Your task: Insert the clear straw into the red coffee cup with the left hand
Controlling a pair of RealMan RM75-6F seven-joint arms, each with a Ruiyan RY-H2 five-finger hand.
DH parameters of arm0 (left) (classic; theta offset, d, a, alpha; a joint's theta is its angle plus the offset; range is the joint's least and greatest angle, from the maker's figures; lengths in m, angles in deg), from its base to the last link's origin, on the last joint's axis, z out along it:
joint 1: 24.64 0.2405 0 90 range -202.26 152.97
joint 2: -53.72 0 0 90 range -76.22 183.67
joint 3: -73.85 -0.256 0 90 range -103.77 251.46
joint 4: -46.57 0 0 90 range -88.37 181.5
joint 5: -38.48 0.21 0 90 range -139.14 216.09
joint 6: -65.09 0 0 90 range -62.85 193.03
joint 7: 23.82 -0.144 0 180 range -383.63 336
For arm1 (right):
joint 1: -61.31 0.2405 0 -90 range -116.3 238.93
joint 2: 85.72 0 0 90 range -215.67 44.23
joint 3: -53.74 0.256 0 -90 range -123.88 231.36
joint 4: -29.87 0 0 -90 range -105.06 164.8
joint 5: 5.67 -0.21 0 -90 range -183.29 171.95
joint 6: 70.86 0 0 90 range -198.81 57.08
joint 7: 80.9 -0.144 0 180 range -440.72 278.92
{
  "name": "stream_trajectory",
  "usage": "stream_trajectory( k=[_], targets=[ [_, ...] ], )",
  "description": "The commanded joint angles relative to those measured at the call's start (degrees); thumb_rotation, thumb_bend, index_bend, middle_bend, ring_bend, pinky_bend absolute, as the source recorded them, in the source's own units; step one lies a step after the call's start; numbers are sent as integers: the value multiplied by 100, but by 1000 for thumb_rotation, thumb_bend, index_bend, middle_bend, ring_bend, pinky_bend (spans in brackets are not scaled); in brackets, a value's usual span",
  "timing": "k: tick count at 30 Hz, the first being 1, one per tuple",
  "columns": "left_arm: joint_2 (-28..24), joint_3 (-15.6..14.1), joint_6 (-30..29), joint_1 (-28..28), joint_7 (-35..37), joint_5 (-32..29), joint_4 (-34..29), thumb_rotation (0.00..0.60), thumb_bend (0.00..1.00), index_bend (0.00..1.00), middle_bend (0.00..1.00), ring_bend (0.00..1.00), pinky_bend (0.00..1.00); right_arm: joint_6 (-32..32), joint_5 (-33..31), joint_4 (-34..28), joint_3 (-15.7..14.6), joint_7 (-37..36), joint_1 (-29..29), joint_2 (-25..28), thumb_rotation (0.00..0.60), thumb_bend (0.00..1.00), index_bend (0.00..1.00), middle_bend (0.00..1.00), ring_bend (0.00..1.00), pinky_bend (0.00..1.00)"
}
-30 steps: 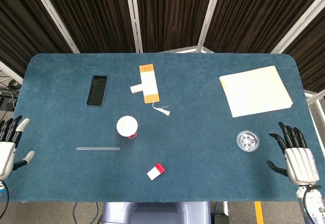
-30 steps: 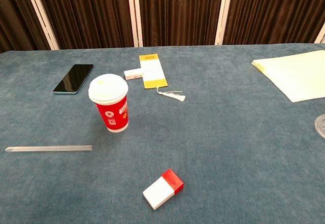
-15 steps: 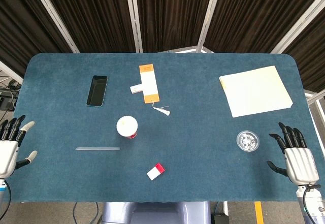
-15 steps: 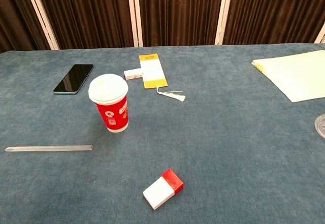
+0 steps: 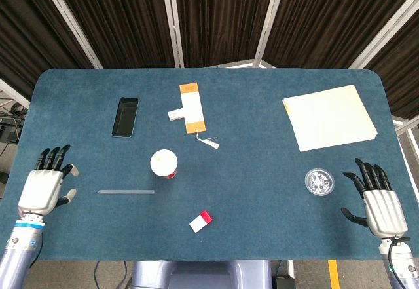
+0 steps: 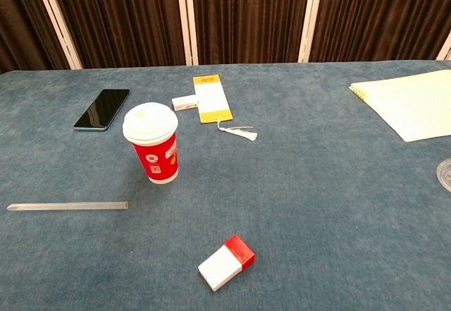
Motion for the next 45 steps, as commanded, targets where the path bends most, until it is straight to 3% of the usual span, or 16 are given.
stream_trajectory(
  k=[1,14,27,45],
  targets=[
    [350,56,238,-198,-393,-453,9,600,269,469,0,0,0,10,2,4,-3,-1,7,-3,600,142,205,0,0,0],
    [1454,125,298,-622,-1241,-1191,491,600,274,505,0,0,0,45,6,-26,-28,-63,17,25,600,143,205,0,0,0],
    [2270,80,405,-916,-1607,-1571,950,600,276,529,0,0,0,71,-12,-53,-37,-130,21,51,600,148,205,0,0,0],
    [2770,100,397,-1178,-1818,-1914,1326,600,371,531,0,0,0,129,-35,-116,-61,-224,27,107,600,148,205,0,0,0]
  ],
)
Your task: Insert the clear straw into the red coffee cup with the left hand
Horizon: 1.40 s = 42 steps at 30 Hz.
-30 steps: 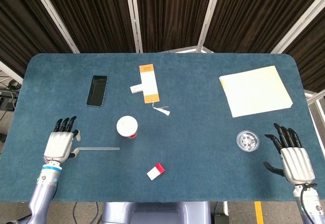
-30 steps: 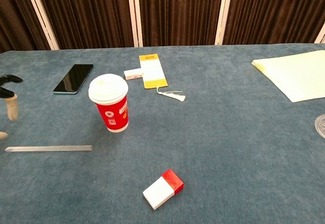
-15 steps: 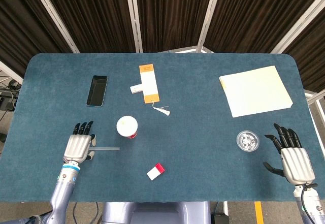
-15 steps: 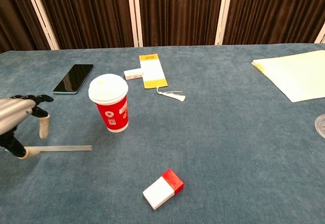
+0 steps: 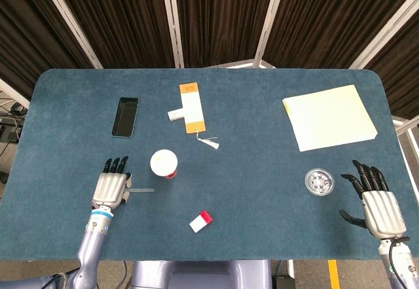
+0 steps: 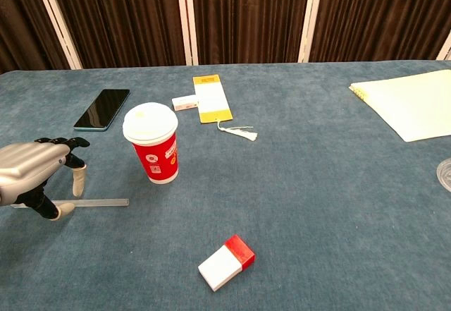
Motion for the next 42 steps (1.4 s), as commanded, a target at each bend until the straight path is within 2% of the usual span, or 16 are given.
stream_trajectory(
  k=[1,19,25,30,36,42],
  targets=[
    [15,-20,27,-24,-13,-52,11,600,370,531,0,0,0,0,3,-1,-1,0,1,1,600,149,205,0,0,0],
    [97,-53,-38,-143,3,-146,34,600,378,547,0,0,0,41,-28,-46,-15,-19,2,25,600,150,206,0,0,0],
    [-84,-76,-161,-122,156,62,-279,600,377,547,0,0,0,40,-29,-48,-15,-11,2,26,600,150,205,0,0,0],
    [-401,-78,-337,-61,519,487,-754,600,378,552,0,0,0,41,-34,-52,-18,-6,-1,30,600,151,205,0,0,0],
    [-665,112,-478,-20,1184,898,-1207,600,378,558,0,0,0,40,-31,-57,-22,2,-3,31,600,152,205,0,0,0],
    [-799,612,-552,-61,2318,1231,-1572,600,379,558,0,0,0,56,-57,-63,-19,7,-3,33,600,152,205,0,0,0]
  ],
)
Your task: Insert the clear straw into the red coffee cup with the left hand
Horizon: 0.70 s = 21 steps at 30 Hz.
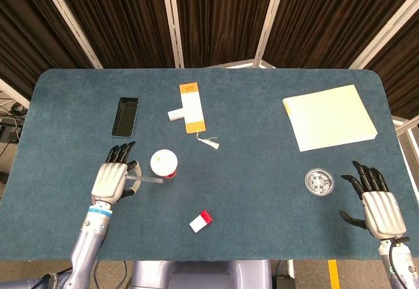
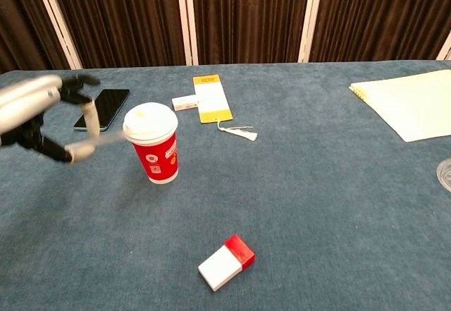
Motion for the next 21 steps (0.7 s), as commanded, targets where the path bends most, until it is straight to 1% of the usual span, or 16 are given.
stream_trajectory(
  k=[1,4,6,10,11,14,17,21],
  targets=[
    [-119,410,-14,-59,706,187,-253,600,379,558,0,0,0,3,-5,-5,0,-3,-1,5,600,152,205,0,0,0],
    [-162,631,177,-149,1043,-22,-407,600,378,559,0,0,0,15,-16,-15,-2,-14,-1,15,600,151,205,0,0,0],
    [-164,849,330,-225,1404,-212,-537,600,377,558,0,0,0,30,-35,-23,1,-28,0,21,600,151,205,0,0,0],
    [-164,1221,718,-386,2186,-505,-603,600,378,559,0,0,0,40,-58,-40,4,-52,-3,36,600,152,205,0,0,0],
    [-180,1339,867,-431,2446,-644,-646,600,377,558,0,0,0,44,-67,-47,6,-61,-4,42,600,152,205,0,0,0],
    [-192,1575,1143,-527,2903,-1040,-746,600,378,559,0,0,0,57,-93,-53,9,-84,-7,53,600,152,205,0,0,0],
    [-178,1711,1312,-642,3152,-1254,-716,600,377,559,0,0,0,61,-113,-61,15,-112,-11,66,600,151,205,0,0,0],
    [-112,1732,1358,-738,3320,-1239,-630,600,378,560,0,0,0,66,-137,-74,20,-137,-18,84,600,152,205,0,0,0]
  ],
)
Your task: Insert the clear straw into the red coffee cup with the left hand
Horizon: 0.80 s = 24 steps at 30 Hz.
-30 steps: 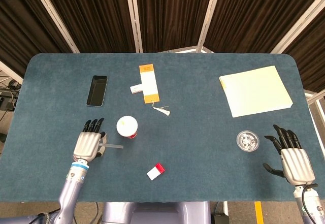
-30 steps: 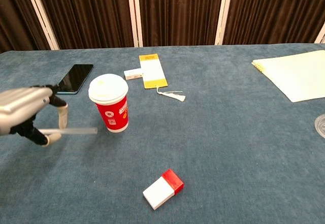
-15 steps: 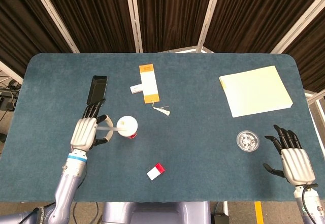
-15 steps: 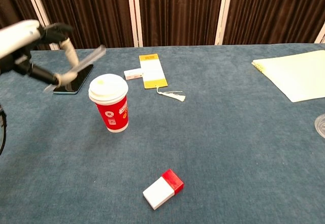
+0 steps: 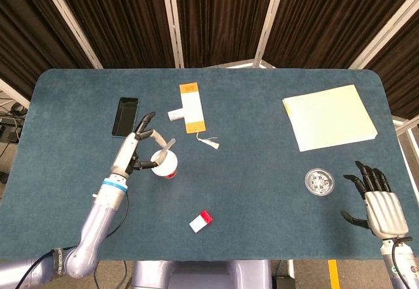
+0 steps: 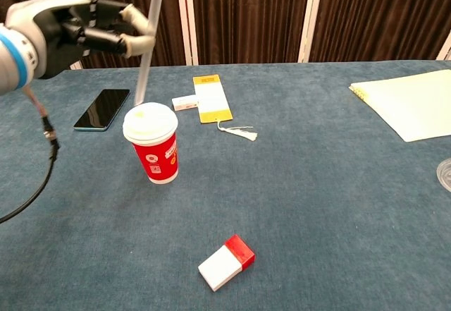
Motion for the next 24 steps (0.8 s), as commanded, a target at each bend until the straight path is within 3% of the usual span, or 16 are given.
stream_trajectory(
  k=[1,24],
  targets=[
    [48,16,46,-68,110,-9,43,600,378,560,0,0,0,0,-11,-6,3,-15,-5,11,600,151,205,0,0,0],
    [-36,-237,-18,-129,383,19,269,600,379,563,0,0,0,-30,-44,-55,3,22,-51,55,600,152,205,0,0,0]
  ],
)
